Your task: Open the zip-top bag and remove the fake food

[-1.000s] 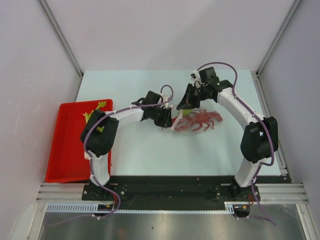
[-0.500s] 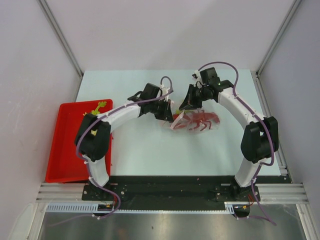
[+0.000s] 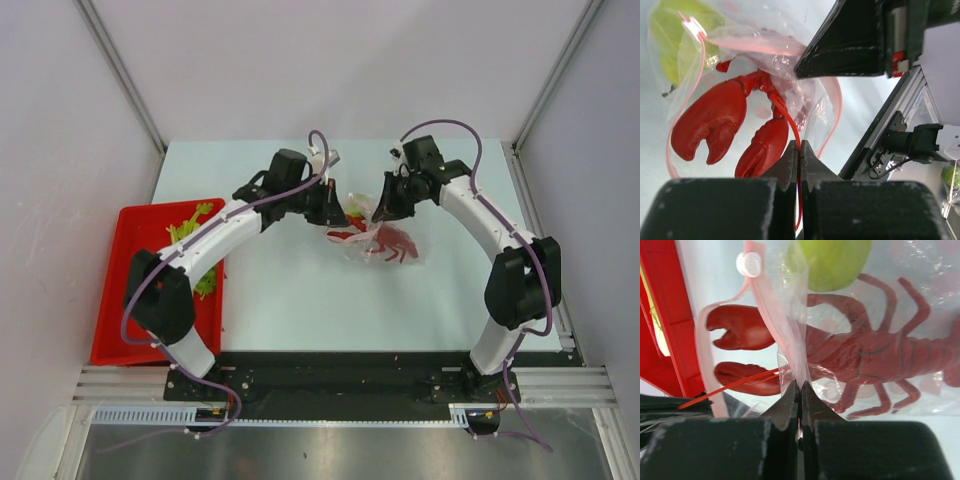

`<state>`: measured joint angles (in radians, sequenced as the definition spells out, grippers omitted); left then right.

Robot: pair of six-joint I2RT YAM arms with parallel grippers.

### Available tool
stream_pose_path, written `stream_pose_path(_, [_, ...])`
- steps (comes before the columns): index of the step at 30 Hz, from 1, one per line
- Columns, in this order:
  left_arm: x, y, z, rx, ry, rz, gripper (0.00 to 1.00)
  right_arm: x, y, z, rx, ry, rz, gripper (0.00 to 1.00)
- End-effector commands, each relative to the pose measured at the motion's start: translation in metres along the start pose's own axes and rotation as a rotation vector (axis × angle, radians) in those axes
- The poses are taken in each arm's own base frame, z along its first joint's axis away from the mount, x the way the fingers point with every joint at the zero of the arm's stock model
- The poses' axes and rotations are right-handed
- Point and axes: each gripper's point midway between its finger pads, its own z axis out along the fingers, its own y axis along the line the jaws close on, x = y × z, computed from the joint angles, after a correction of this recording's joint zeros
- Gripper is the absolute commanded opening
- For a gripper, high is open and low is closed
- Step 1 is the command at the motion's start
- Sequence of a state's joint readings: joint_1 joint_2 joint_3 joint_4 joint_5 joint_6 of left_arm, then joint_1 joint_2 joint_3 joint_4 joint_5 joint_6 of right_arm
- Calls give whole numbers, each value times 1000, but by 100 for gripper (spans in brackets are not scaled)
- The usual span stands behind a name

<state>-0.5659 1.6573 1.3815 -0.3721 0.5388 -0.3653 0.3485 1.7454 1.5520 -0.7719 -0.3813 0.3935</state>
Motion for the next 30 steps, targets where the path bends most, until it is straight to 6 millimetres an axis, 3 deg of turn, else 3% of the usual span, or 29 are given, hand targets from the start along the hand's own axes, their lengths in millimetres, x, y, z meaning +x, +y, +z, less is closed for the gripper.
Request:
stream_pose_path(1, [-36, -27, -14, 32, -78, 31, 0, 1, 8, -14, 8, -23, -58, 0])
stream_pose_path(8, [-61, -48, -11, 18, -136, 67, 0, 5, 33, -16, 3, -26, -121, 0])
stream_pose_path(13, [-64, -48, -11, -54, -145, 91, 0, -9, 38, -17, 8, -52, -120, 0])
stream_pose_path(17, [-74, -38, -33, -161, -221, 112, 0, -9, 29, -21, 51, -57, -120, 0])
stream_pose_path(20, [-85, -37, -68, -257, -306, 137, 0, -6, 13, -19, 82, -39, -98, 0])
stream_pose_path(24, [-93, -25, -100, -383, -394, 158, 0, -2, 3, -17, 76, -23, -75, 0])
stream_pose_path(27, [-99, -28, -117, -411, -437, 162, 0, 7, 4, -16, 55, -5, -77, 0])
stream_pose_path(30, [-102, -36, -119, -381, -448, 154, 0, 14, 0, -12, 55, 14, -72, 0])
